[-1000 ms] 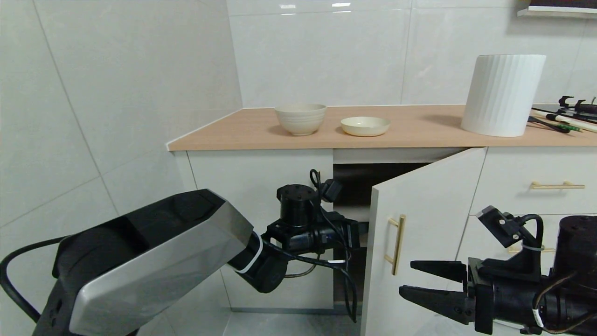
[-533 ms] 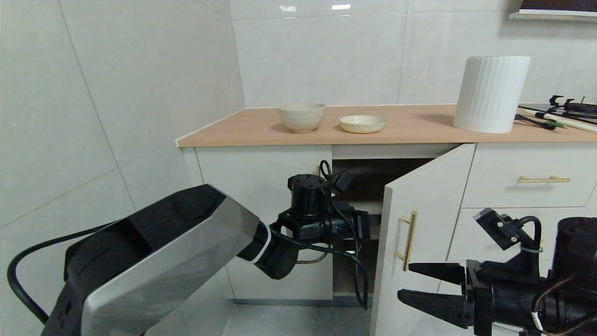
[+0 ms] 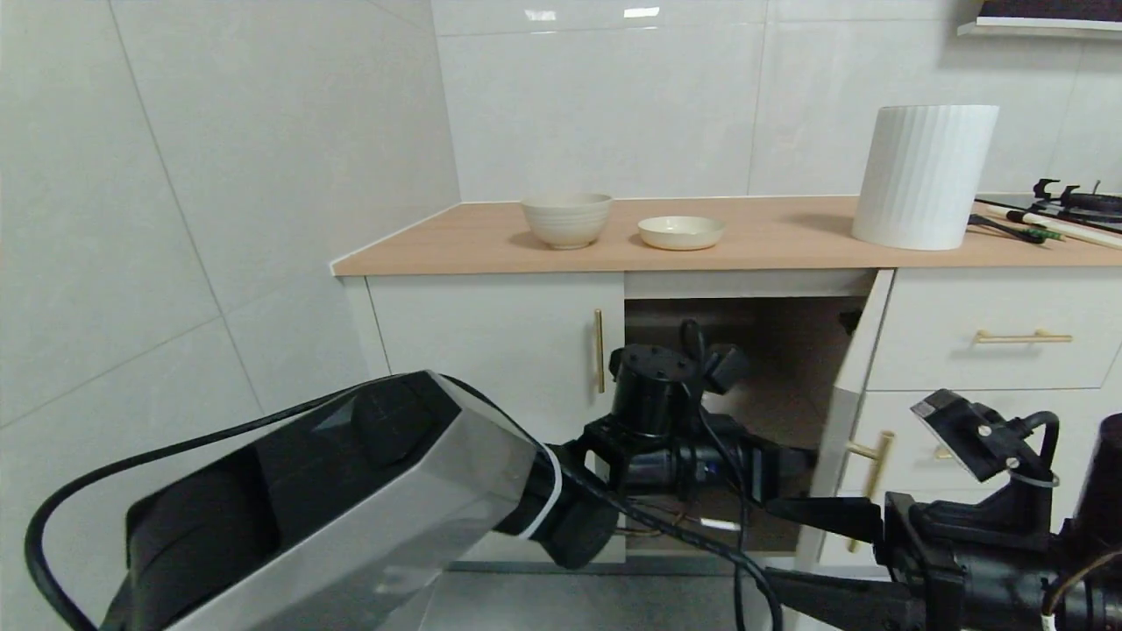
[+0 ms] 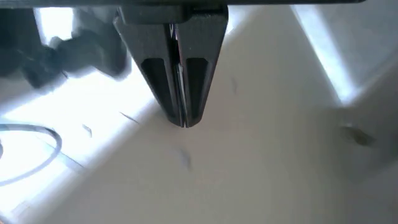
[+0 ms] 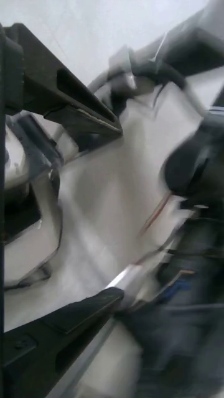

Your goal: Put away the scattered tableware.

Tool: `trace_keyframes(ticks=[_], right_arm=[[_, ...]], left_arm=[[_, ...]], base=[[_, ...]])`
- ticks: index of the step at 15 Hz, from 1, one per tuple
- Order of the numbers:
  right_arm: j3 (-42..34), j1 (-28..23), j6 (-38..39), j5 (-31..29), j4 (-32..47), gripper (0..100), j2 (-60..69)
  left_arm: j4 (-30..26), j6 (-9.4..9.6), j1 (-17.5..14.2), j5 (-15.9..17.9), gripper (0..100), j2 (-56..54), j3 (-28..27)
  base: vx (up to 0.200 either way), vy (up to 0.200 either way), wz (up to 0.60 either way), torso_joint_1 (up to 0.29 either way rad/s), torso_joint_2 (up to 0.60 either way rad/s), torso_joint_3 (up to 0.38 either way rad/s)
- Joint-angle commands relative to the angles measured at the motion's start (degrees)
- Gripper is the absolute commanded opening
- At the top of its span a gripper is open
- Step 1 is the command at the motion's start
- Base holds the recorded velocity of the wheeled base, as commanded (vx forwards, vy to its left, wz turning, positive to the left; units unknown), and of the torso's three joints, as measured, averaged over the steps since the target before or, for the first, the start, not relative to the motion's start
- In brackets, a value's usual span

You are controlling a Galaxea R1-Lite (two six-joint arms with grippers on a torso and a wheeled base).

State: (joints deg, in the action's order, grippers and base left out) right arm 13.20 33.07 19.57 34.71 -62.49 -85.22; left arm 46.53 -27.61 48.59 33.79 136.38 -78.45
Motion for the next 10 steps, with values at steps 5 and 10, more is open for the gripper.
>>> trace_keyframes(ticks=[5, 10], right_arm=[[1.1, 2.2, -0.1, -2.0, 0.2, 100, 2.8], [16.2, 0.0, -3.3, -17.9, 4.9, 100, -8.3]], left_arm=[[0.1, 0.28, -2.4, -1.0, 0, -14.4, 12.9], [-1.9, 4.5, -13.7, -7.3, 0, -35.3, 32.2]], base=[[0.0, 0.0, 0.0, 0.0, 0.0, 0.0], [0.0, 0.0, 0.0, 0.0, 0.0, 0.0]])
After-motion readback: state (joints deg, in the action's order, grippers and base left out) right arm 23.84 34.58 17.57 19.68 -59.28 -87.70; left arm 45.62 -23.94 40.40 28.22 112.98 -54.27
